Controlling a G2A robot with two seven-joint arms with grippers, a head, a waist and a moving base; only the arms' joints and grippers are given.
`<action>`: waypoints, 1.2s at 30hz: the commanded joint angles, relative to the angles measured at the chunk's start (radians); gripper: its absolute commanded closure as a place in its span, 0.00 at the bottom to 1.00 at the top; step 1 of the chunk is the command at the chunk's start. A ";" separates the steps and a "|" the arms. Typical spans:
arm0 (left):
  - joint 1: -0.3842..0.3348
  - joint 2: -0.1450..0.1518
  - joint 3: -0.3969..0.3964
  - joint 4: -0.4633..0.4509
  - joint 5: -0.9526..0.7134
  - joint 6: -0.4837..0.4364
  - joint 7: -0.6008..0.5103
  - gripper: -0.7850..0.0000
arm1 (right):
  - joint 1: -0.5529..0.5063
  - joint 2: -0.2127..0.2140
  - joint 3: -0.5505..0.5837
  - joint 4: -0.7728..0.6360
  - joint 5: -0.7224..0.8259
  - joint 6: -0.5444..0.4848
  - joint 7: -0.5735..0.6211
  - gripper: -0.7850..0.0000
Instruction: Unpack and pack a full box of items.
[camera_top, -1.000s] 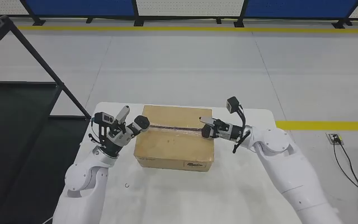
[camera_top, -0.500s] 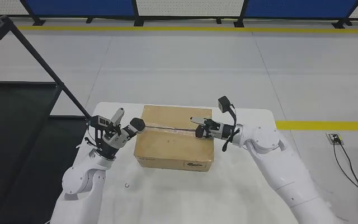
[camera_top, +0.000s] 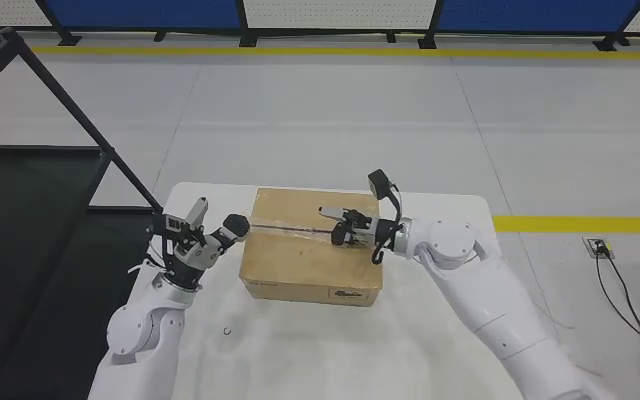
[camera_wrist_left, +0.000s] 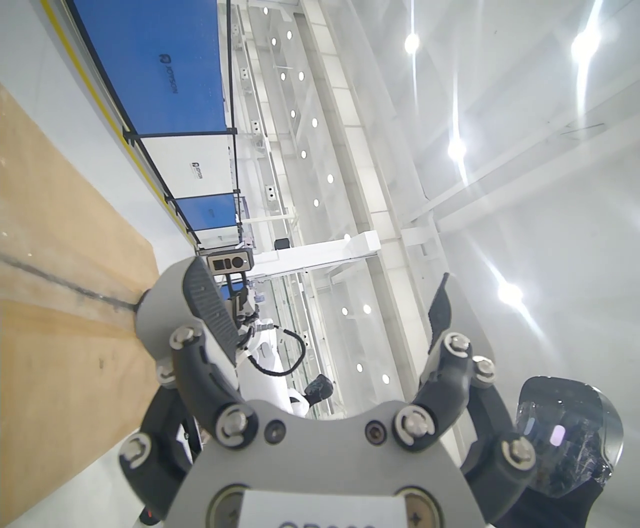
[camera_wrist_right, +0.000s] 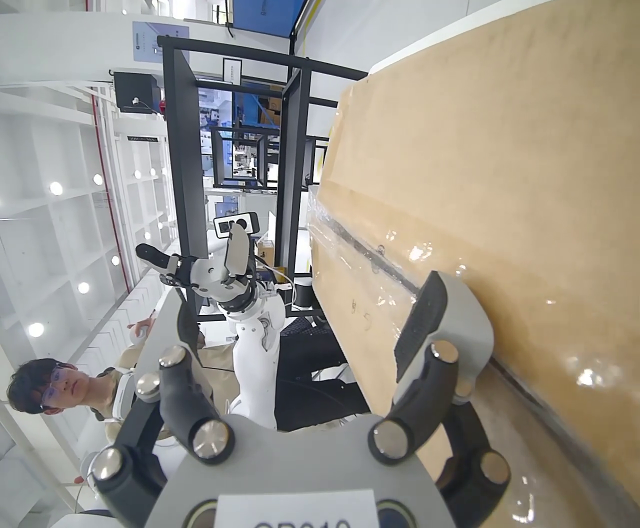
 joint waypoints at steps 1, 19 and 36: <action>0.009 0.001 -0.006 -0.002 -0.009 -0.014 0.007 0.00 | 0.010 -0.008 -0.011 0.012 0.004 0.000 -0.003 0.00; 0.115 0.002 -0.053 -0.051 -0.041 -0.075 0.187 0.00 | 0.077 -0.075 -0.064 0.109 0.108 -0.008 -0.029 0.00; 0.150 0.002 -0.080 -0.104 -0.057 -0.087 0.284 0.00 | 0.065 -0.103 -0.089 0.105 0.086 0.054 -0.092 0.00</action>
